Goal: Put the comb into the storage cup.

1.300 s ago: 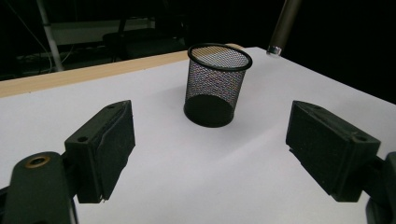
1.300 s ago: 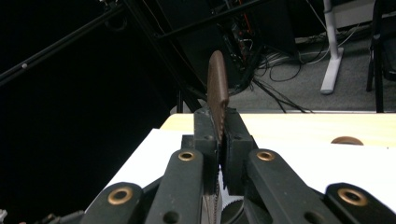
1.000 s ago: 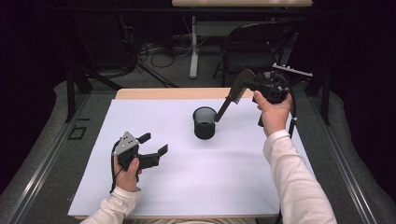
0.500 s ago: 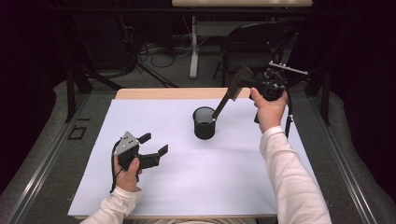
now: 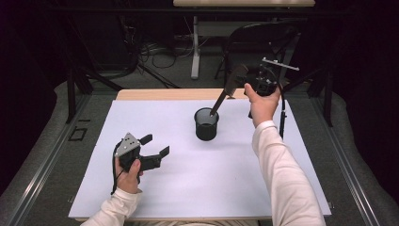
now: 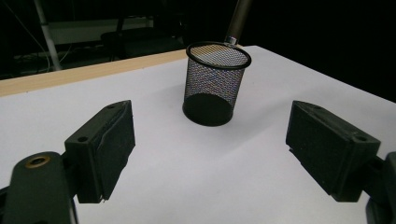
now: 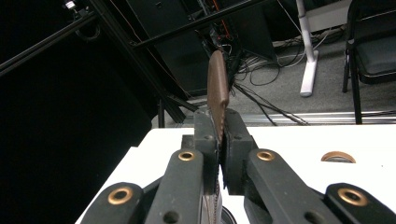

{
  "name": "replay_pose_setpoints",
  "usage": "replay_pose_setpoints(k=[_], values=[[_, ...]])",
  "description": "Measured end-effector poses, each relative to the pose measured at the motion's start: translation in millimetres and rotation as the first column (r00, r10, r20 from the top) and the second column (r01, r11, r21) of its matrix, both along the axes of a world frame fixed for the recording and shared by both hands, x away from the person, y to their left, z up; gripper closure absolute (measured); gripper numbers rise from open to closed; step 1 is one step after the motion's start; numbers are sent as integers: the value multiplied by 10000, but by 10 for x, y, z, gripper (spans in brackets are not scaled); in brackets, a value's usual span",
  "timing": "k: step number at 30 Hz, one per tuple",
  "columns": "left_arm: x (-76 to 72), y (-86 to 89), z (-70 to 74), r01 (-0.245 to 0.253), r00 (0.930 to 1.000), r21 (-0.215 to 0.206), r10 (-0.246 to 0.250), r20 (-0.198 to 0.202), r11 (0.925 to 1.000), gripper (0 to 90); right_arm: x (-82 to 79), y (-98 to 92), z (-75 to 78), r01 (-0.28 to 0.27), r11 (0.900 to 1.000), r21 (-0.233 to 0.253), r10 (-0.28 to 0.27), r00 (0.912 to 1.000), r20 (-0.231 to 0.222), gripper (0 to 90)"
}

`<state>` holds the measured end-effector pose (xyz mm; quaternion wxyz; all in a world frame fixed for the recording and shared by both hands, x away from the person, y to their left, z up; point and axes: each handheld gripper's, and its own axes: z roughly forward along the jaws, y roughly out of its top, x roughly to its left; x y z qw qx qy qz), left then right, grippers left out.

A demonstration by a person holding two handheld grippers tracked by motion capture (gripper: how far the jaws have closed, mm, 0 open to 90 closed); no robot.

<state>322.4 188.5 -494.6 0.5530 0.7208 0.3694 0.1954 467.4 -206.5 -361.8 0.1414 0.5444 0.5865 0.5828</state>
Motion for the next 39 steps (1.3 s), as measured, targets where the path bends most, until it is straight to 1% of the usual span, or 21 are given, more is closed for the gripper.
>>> replay_pose_setpoints(k=[5, 17, 19, 25, 29, 39], values=[[1, 3, 0, -10, 10000, -17, 10, 7, 10000, 156, 48, 42, -31, 93, 9999, -65, -93, 9999, -72, 872], [4, 4, -3, -18, 10000, 4, 18, 0, 10000, 156, 103, 104, -101, 65, 9998, -199, -70, 9998, -212, 871], [5, 4, -4, -1, 10000, -25, 1, 17, 10000, 156, 105, 142, -120, 16, 9996, -271, -22, 9997, -223, 872], [5, 5, -4, 0, 10000, -28, 0, 17, 10000, 157, 111, 218, -153, -115, 9995, -293, 107, 9996, -253, 871], [3, 6, -1, -12, 10000, -24, 12, 20, 10000, 156, 128, 302, -203, -220, 9990, -388, 207, 9992, -352, 871], [2, 5, 0, 13, 10000, -53, -13, 37, 10000, 156, 142, 436, -275, -388, 9978, -542, 363, 9983, -466, 871]])
